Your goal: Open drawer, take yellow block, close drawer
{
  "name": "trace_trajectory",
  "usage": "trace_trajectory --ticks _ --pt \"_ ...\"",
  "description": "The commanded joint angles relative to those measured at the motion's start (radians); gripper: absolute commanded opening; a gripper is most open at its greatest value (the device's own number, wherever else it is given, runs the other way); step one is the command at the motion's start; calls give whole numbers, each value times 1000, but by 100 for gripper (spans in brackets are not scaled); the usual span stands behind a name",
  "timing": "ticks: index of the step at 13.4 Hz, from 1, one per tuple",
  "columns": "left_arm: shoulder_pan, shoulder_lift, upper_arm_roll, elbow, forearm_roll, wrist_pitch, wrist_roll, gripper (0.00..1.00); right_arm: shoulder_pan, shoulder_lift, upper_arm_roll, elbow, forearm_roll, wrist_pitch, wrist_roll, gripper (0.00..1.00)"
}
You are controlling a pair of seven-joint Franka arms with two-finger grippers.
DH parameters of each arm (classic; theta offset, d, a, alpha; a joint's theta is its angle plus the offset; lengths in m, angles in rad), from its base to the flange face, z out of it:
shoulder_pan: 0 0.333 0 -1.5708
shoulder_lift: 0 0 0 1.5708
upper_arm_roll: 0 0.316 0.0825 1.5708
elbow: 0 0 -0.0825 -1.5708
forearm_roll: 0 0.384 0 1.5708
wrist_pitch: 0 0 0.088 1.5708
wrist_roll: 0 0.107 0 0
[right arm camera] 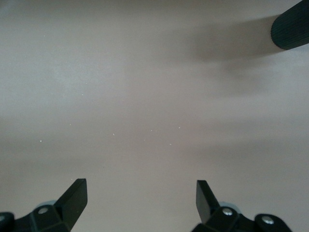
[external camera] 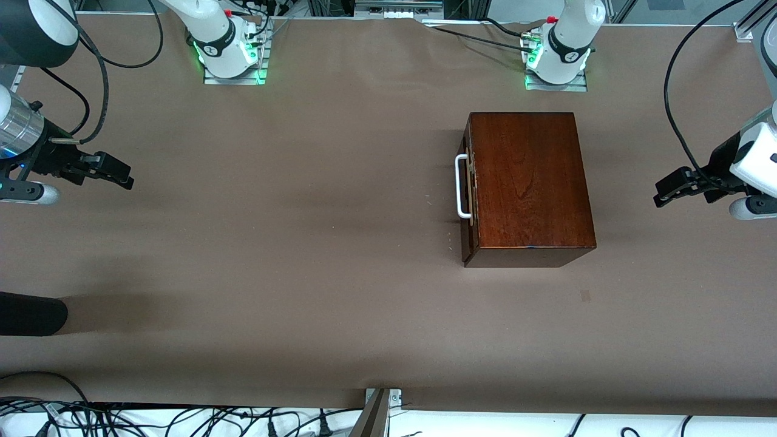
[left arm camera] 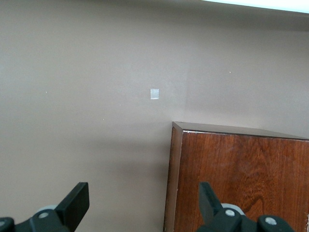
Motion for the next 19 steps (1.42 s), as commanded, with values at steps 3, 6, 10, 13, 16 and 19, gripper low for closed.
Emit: trace_trajectory --ticks 3,6,10,13,16,19 --pt "2 16 -6 23 -10 3 10 100 -7 -9 3 10 -13 -15 -6 100" --pt "3 21 -6 34 -18 0 -1 100 -10 -5 1 10 -13 -13 -4 100" --pt "3 21 -5 33 -20 -2 2 100 -7 -1 3 10 -12 -13 11 100" --pt "3 21 -5 33 -18 -2 -1 100 -3 1 7 8 -3 -12 14 100" --pt "3 21 -5 33 -18 -2 -1 100 -9 16 6 7 -3 -7 5 100" --pt "3 21 -5 34 -17 -2 -2 100 -16 21 1 8 -3 -4 -3 100"
